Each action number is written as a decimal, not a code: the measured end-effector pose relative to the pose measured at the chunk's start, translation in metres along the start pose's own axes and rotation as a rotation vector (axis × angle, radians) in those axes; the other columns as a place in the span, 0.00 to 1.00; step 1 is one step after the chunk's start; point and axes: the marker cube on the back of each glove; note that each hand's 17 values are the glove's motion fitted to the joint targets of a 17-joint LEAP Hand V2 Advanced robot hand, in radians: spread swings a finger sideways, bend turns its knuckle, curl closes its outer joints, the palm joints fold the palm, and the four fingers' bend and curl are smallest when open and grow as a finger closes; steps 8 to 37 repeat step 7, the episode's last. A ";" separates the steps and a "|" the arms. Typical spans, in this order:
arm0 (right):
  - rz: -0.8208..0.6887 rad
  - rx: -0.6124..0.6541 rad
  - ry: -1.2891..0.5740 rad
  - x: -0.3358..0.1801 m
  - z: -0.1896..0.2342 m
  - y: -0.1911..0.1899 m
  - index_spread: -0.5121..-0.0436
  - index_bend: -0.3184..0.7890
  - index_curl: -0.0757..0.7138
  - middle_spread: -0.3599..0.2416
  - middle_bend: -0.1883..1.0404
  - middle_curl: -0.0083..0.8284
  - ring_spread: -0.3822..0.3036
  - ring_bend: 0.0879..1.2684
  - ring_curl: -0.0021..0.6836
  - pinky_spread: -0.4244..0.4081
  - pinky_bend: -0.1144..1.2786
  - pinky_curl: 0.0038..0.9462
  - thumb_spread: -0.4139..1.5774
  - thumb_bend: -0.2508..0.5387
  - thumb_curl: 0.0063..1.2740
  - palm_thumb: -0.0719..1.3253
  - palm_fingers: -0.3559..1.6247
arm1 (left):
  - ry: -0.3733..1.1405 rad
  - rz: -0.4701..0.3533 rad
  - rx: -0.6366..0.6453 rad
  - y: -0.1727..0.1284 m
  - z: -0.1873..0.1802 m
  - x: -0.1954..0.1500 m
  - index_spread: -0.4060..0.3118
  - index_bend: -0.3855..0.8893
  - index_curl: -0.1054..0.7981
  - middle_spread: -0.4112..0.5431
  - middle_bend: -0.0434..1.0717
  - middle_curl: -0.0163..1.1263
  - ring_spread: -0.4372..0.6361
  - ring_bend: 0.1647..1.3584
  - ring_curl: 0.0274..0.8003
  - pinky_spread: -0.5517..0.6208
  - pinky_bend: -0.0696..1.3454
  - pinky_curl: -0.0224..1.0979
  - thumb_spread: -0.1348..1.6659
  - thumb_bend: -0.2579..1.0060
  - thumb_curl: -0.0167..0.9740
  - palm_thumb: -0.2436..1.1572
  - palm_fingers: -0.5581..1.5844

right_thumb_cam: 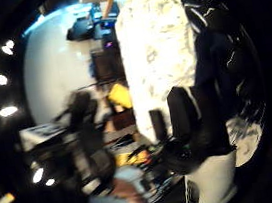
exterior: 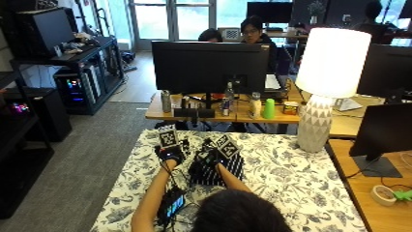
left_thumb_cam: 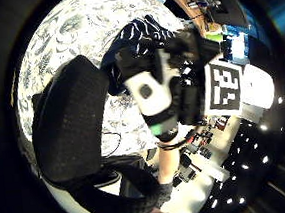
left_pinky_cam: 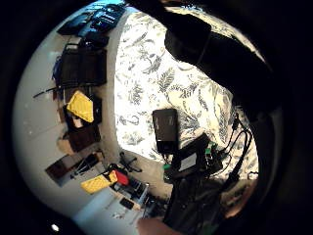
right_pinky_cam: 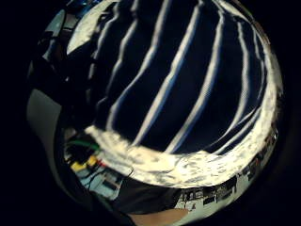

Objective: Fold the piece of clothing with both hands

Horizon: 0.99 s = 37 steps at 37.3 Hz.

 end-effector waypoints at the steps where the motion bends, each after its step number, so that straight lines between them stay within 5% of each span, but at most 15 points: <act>1: -0.026 0.035 -0.019 0.000 -0.009 0.000 0.58 0.25 0.21 0.32 0.53 0.63 0.26 0.66 0.71 0.18 0.73 0.49 0.65 0.26 0.38 0.63 0.72 | 0.010 0.006 -0.014 0.002 0.001 0.000 0.69 0.39 0.31 0.78 0.21 0.24 0.87 0.41 0.36 0.83 0.66 0.34 0.83 0.20 0.19 0.27 0.27; 7: -0.310 0.111 0.016 -0.005 -0.071 0.028 0.62 0.34 0.22 0.38 0.49 0.61 0.30 0.63 0.69 0.20 0.67 0.46 0.75 0.32 0.35 0.63 0.72 | -0.004 0.001 -0.141 0.012 0.007 0.001 0.69 0.39 0.32 0.78 0.21 0.25 0.86 0.42 0.36 0.82 0.66 0.34 0.83 0.20 0.19 0.27 0.27; 37: -0.310 0.111 0.016 -0.005 -0.071 0.028 0.62 0.34 0.22 0.38 0.49 0.61 0.30 0.63 0.69 0.20 0.67 0.46 0.75 0.32 0.35 0.63 0.72 | -0.004 0.001 -0.141 0.012 0.007 0.001 0.69 0.39 0.32 0.78 0.21 0.25 0.86 0.42 0.36 0.82 0.66 0.34 0.83 0.20 0.19 0.27 0.27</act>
